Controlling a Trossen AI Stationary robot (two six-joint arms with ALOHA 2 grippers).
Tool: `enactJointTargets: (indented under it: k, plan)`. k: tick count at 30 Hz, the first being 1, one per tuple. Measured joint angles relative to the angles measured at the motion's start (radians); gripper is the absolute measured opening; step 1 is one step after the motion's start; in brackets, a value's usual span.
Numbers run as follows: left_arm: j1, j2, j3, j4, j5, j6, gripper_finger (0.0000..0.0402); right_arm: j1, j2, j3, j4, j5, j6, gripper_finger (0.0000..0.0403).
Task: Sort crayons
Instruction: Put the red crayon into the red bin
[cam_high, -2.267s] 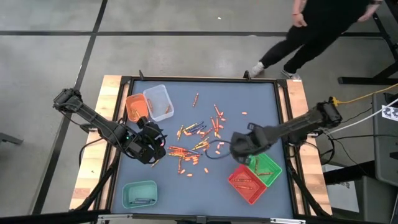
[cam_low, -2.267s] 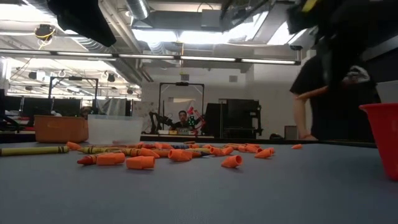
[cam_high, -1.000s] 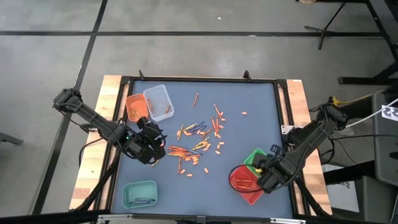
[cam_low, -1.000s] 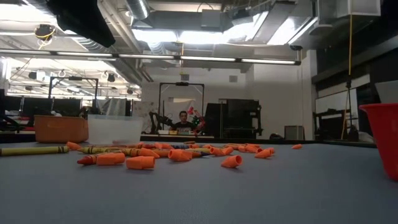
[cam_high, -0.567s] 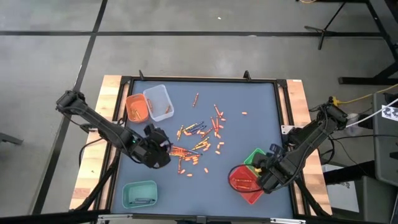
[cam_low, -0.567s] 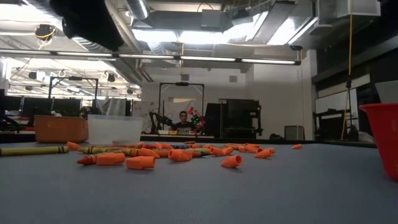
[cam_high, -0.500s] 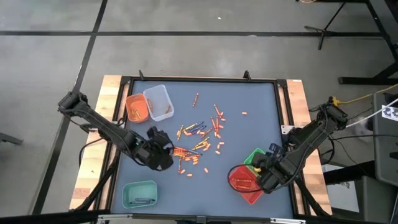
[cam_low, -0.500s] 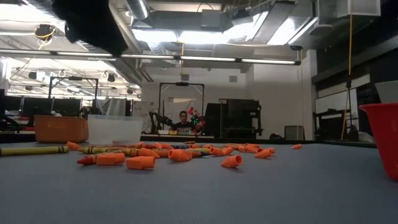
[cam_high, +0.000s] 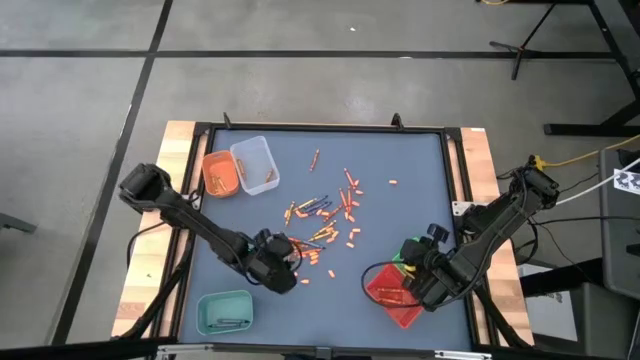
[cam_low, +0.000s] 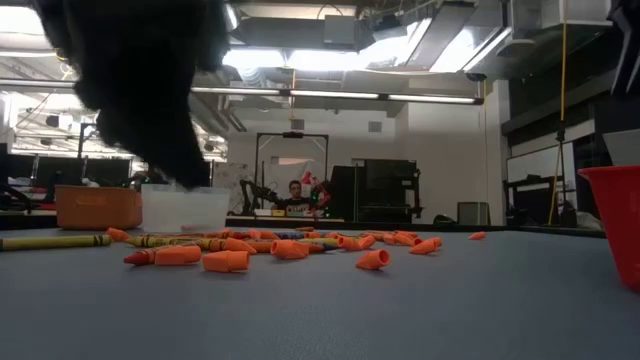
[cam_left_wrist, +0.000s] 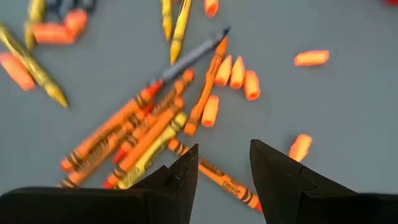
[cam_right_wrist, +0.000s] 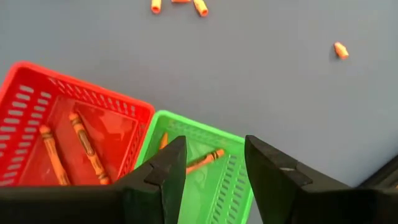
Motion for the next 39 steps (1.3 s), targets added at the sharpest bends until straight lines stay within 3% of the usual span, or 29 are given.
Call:
enactJointTargets:
  k: [8,19,39]
  plan:
    - [0.0,0.099,0.0,0.002,0.051,-0.098,0.0129,0.0,0.0,0.0,0.01,0.02,0.0,0.0161]
    - [-0.002,0.14,0.002,0.01,0.056,-0.108,0.0124,0.0,0.0,0.0,0.032,0.02,0.0,0.0161]
    - [-0.002,0.141,0.002,0.0,0.062,-0.108,0.0008,0.0,0.0,0.0,0.054,0.025,0.0,0.0161]
